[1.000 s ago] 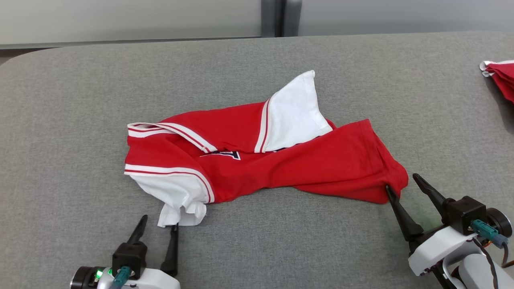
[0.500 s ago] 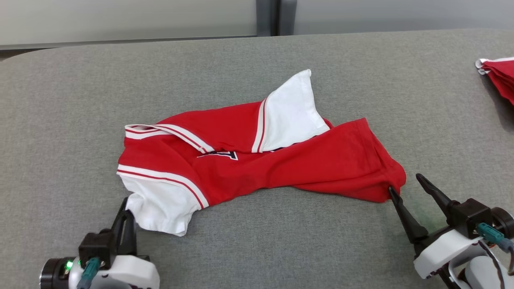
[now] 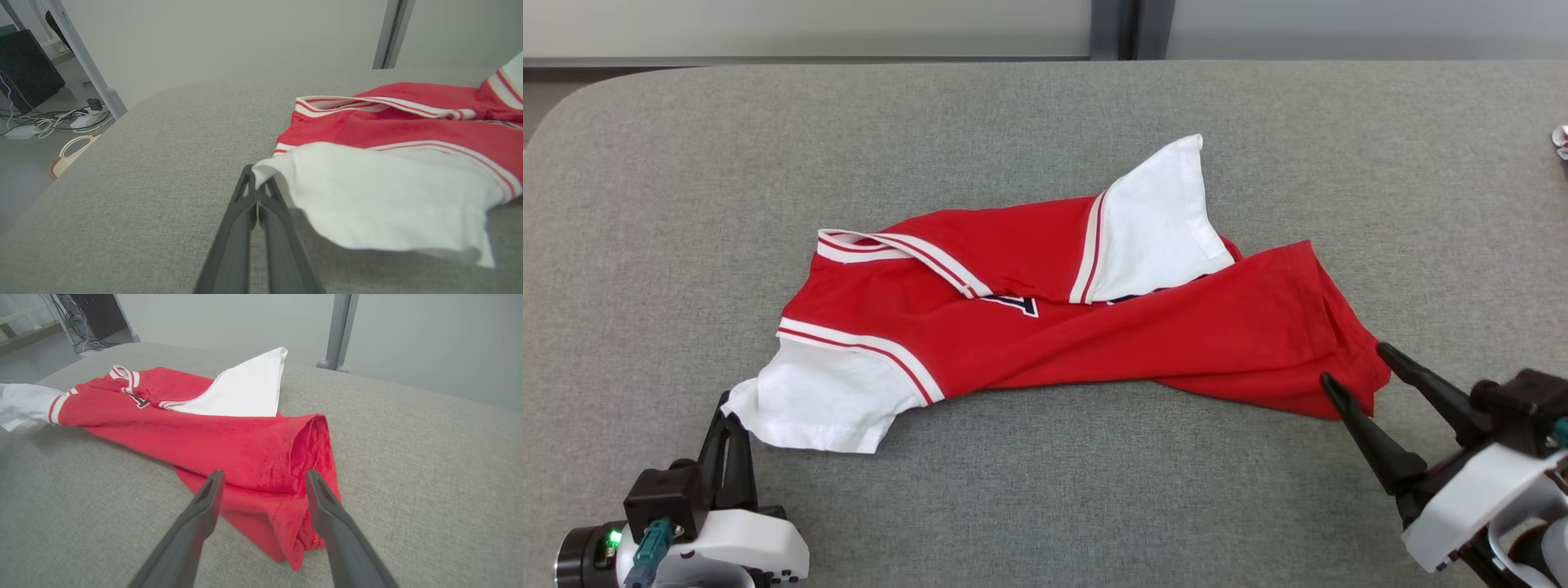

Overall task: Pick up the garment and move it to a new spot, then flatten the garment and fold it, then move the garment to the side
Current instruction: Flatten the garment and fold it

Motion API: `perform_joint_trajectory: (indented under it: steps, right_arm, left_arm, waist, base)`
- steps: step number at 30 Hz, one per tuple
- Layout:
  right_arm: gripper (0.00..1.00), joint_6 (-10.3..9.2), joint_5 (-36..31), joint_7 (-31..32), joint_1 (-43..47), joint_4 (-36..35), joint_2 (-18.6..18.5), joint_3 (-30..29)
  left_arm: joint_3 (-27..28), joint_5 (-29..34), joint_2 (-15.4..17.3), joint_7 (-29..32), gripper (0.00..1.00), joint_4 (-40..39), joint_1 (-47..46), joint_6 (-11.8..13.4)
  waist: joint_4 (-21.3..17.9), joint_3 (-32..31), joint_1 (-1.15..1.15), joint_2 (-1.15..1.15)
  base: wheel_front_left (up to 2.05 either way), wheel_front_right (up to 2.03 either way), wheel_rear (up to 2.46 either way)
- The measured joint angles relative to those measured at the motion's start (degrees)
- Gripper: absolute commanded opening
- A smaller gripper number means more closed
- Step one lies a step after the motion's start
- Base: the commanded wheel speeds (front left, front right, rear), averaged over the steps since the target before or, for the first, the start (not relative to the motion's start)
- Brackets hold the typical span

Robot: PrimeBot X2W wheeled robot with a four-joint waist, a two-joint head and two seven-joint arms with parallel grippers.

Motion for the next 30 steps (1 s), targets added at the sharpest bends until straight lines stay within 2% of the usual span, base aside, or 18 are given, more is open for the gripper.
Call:
perform_joint_trajectory:
  steps: [4,10,17,18,20,24,30]
  right_arm:
    - [1.0,0.0,-1.57,2.85,-3.09,-0.29,-0.25,1.34]
    - [1.0,0.0,-1.8,6.09,-8.4,5.94,0.69,2.94]
    - [1.0,0.0,2.92,7.32,-12.43,11.99,1.21,5.52]
    - [0.73,0.0,3.49,7.2,-13.08,12.61,1.19,6.17]
    - [0.0,-0.01,5.21,6.42,-14.54,13.6,1.27,7.71]
    - [0.0,-0.01,7.88,3.25,-17.07,14.46,0.44,10.32]
    - [0.0,-0.01,15.38,-1.27,-20.68,11.96,-3.0,9.69]
  left_arm:
    - [0.2,0.48,-0.68,0.0,0.0,0.47,-0.88,-0.21]
    - [-0.34,1.54,-1.66,0.0,0.0,1.24,-1.93,-0.71]
    - [-0.91,2.04,-2.57,0.0,0.0,2.1,-2.8,-1.58]
    - [-0.99,2.09,-2.67,0.0,0.0,2.15,-3.04,-1.6]
    - [-1.07,2.11,-2.74,0.0,0.0,2.24,-3.28,-1.69]
    - [-1.2,2.08,-2.66,0.0,0.0,0.93,-4.64,-3.13]
    - [-0.59,-2.01,-2.0,1.57,0.0,-6.34,-10.33,-8.11]
  waist:
    - [0.31,0.65,0.0,0.0]
    - [1.15,1.14,0.0,0.0]
    - [2.01,1.17,0.0,0.0]
    - [2.09,1.19,0.0,0.0]
    - [2.16,1.15,0.0,0.0]
    - [2.24,0.56,0.0,0.0]
    - [1.49,-1.79,0.0,0.0]
  base:
    - [0.0,0.0,0.0]
    - [0.0,0.0,0.0]
    - [0.0,0.0,0.0]
    - [0.0,0.0,0.0]
    - [0.0,0.0,0.0]
    - [0.0,0.0,0.0]
    - [0.0,0.0,0.0]
